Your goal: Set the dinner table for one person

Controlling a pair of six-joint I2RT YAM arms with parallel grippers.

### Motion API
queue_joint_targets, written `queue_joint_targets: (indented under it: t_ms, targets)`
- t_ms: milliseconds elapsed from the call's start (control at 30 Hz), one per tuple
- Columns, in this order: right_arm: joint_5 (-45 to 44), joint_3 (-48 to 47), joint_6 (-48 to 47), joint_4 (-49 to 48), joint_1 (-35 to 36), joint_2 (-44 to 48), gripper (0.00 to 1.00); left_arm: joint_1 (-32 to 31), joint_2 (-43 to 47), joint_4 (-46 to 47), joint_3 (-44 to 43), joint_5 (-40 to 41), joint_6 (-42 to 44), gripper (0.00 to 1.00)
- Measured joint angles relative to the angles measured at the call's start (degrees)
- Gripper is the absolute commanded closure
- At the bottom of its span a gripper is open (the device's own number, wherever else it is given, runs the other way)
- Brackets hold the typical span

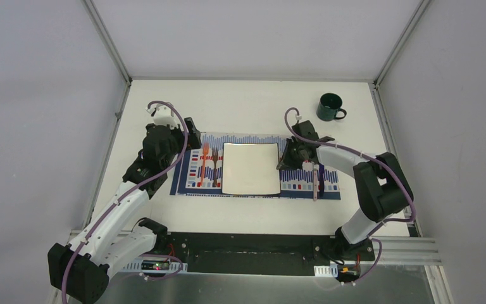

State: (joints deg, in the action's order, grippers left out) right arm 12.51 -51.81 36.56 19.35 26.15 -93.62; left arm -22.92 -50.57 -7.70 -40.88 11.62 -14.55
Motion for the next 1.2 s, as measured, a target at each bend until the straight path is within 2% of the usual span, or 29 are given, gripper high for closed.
queue_joint_targets:
  t_ms: [1200]
  targets:
    - [1.0, -1.6, -0.5, 0.2, 0.0, -1.7, 0.93, 0.0, 0.0, 0.0, 0.0, 0.3, 0.0, 0.01]
